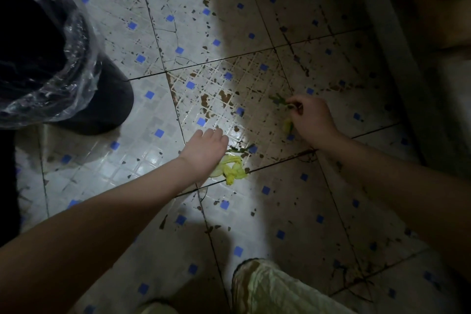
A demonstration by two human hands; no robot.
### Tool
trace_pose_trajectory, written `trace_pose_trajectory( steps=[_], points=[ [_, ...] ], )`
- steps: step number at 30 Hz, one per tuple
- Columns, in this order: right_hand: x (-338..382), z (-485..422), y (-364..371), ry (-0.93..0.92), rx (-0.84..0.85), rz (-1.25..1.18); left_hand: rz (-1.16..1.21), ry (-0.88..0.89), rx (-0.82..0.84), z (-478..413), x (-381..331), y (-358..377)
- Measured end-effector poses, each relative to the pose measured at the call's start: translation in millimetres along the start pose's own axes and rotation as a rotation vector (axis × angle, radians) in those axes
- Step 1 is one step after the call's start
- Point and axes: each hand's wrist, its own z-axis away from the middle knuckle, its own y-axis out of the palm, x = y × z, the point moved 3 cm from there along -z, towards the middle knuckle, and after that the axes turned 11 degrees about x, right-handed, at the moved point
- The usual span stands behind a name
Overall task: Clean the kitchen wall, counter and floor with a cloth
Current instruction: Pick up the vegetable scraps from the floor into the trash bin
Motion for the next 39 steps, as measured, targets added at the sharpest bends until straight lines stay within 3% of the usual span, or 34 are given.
trace_pose_trajectory(
  steps=[7, 12, 22, 31, 39],
  points=[
    [-11, 5, -10, 0.069, -0.063, -0.068, 0.067, 0.121, -0.050, -9, -20, -3],
    [-18, 8, -10, 0.082, -0.055, -0.066, 0.104, 0.221, 0.035, -10, -22, 1],
    [-19, 10, -5, 0.080, -0.003, -0.015, 0.170, 0.276, -0.045, -13, -28, 13],
    [-15, 11, -4, 0.068, 0.017, 0.024, 0.244, 0.201, -0.035, -18, -24, 25],
    [-8, 8, 0, 0.046, 0.035, 0.027, 0.470, 0.093, -0.037, -11, 12, 13]
  ],
)
